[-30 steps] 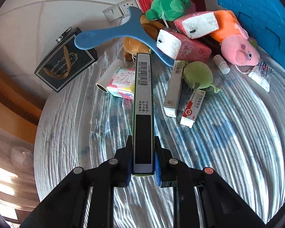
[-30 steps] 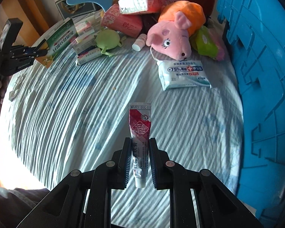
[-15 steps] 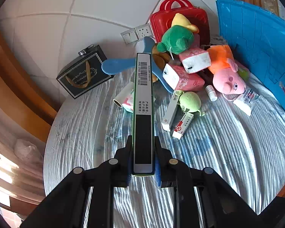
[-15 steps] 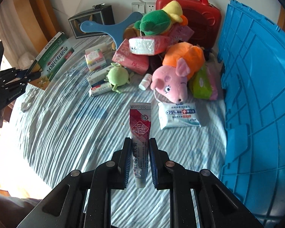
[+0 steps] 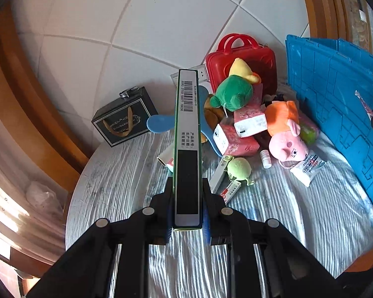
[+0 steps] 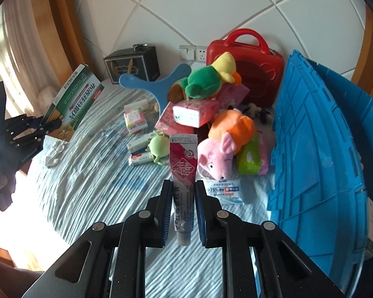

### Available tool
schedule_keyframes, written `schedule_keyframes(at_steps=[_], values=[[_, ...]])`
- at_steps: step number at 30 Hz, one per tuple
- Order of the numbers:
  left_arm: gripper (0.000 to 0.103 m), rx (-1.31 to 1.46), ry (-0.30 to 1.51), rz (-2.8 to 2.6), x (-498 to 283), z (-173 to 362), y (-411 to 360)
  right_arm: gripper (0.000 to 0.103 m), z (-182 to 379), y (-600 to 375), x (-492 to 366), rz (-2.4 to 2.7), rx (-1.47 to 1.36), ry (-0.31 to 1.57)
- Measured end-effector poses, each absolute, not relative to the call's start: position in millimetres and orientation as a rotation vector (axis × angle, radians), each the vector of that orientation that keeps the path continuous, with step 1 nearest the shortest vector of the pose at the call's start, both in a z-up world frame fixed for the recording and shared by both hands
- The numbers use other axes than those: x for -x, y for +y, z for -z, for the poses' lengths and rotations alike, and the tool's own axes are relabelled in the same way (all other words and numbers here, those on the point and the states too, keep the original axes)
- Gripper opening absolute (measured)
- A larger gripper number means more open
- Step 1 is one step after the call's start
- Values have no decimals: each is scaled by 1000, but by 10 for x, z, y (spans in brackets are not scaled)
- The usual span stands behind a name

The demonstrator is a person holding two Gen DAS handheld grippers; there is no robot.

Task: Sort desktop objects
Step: 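Lift and carry the medicine box and toothpaste tube over the blue bin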

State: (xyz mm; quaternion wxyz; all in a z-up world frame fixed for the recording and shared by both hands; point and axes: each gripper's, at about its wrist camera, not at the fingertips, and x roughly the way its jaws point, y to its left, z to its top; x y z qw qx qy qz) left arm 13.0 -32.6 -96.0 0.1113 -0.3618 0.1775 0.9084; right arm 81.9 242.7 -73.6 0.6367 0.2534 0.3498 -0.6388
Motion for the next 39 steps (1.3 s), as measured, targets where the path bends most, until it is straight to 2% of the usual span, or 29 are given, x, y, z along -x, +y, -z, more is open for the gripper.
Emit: schedule_keyframes(at_steps=[18,39], values=[[18,901,518,-2711,-496,228,430,18,-44,2818,-574,1370,-425,707],[18,657,563,-2650,-496,-445,1777,18,-658,3130,391,1431,-380,584]])
